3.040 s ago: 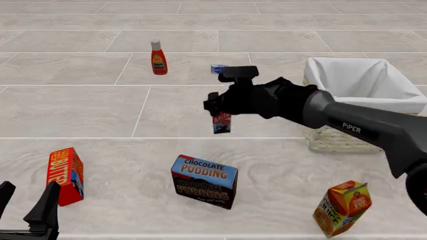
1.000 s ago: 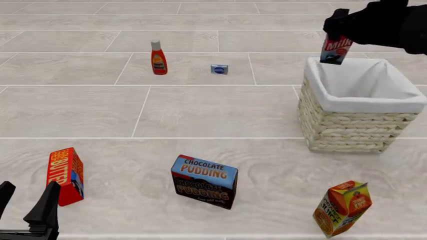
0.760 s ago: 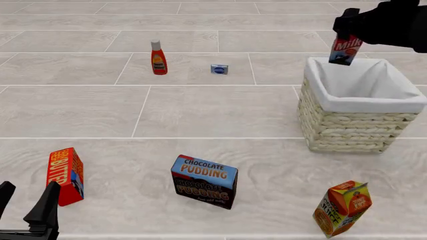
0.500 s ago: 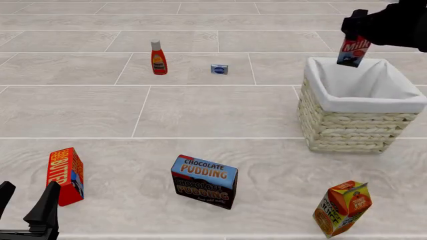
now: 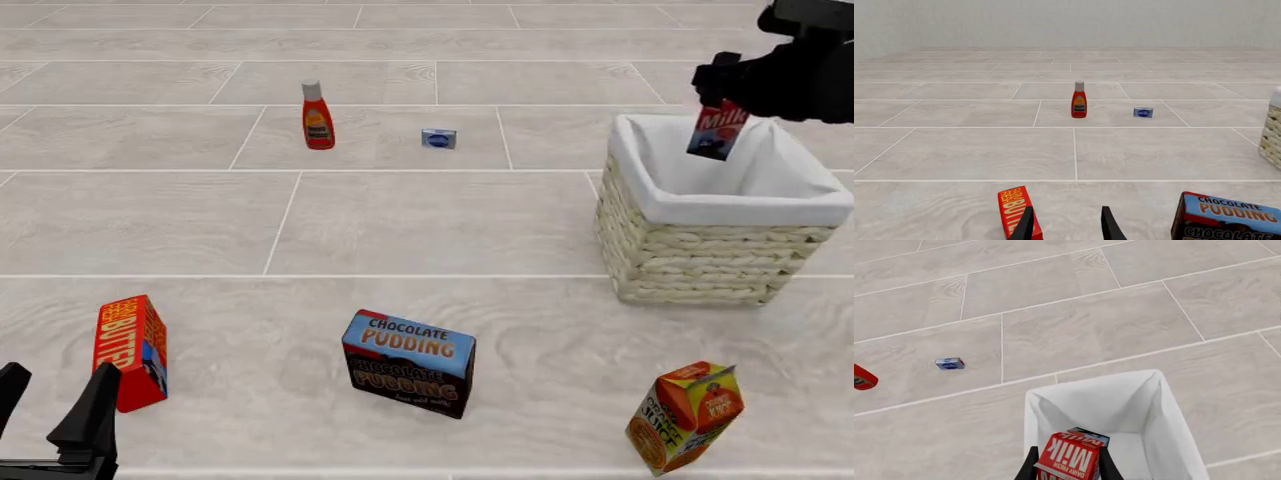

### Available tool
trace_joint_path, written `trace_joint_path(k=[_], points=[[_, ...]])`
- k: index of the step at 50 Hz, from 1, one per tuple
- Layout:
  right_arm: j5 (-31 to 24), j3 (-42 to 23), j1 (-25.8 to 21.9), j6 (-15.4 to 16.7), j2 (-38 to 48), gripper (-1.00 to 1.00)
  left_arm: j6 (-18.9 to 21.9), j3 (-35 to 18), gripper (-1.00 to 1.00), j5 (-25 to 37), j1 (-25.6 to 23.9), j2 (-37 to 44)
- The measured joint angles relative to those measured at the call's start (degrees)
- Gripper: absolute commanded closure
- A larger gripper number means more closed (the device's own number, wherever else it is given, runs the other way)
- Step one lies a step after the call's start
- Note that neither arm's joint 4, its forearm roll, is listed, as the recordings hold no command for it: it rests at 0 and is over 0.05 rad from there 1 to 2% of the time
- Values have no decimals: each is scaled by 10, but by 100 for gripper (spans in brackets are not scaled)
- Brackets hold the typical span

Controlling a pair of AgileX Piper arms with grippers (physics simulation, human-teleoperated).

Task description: Pick the milk and place it in the basket.

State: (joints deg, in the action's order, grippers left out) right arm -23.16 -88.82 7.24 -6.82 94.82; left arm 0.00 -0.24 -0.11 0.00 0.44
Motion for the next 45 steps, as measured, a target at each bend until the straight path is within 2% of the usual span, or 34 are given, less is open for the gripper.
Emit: trace_joint_path(k=[45], points=[[54, 24, 25, -5, 87, 100, 0, 0, -100, 0, 0, 0]])
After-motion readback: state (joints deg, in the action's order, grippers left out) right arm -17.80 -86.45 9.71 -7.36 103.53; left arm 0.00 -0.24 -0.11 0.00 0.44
